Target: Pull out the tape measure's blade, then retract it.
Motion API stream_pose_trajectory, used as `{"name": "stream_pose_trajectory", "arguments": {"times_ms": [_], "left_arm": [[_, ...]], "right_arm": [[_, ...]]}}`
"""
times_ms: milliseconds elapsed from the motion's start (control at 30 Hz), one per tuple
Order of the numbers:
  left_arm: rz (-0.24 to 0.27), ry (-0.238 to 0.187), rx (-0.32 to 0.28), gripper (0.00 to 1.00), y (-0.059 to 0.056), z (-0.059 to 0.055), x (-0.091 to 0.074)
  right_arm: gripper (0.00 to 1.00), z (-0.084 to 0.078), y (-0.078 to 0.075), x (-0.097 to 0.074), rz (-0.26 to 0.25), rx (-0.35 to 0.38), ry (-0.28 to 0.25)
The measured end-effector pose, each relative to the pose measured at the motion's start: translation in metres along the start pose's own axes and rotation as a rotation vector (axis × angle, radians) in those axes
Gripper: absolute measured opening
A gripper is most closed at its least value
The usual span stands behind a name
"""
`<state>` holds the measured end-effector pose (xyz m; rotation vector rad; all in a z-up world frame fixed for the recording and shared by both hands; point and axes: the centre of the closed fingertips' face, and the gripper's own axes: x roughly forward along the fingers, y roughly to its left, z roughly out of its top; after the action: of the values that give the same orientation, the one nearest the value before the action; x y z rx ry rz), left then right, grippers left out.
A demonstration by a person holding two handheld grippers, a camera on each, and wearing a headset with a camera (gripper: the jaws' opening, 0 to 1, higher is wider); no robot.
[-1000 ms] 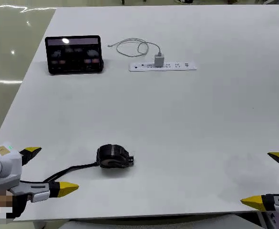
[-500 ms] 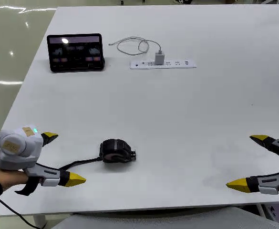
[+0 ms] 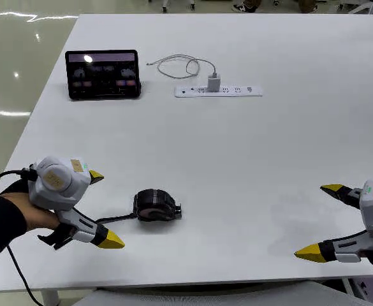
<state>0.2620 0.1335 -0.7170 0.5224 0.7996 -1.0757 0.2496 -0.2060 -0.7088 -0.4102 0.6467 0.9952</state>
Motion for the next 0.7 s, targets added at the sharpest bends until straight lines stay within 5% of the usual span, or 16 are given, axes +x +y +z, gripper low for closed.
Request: {"name": "stream_pose_trajectory", "arguments": {"times_ms": [100,433,533,700], "left_arm": [[0.005,0.028,0.067,0.94,0.006,0.005,0.004],[-0.061,0.102,0.148,0.86,0.003,0.016,0.029],[-0.038,0.108,0.205,0.84,0.007,0.021,0.037],[-0.066,0.127,0.214,0.79,0.006,0.027,0.047]], "right_arm": [[1.0,0.007,0.0,0.006,0.013,-0.023,-0.002],[1.0,0.03,0.011,0.038,0.09,-0.091,-0.007],[1.0,0.035,0.016,0.05,0.121,-0.11,-0.002],[0.98,0.042,0.017,0.07,0.164,-0.147,-0.001]]}}
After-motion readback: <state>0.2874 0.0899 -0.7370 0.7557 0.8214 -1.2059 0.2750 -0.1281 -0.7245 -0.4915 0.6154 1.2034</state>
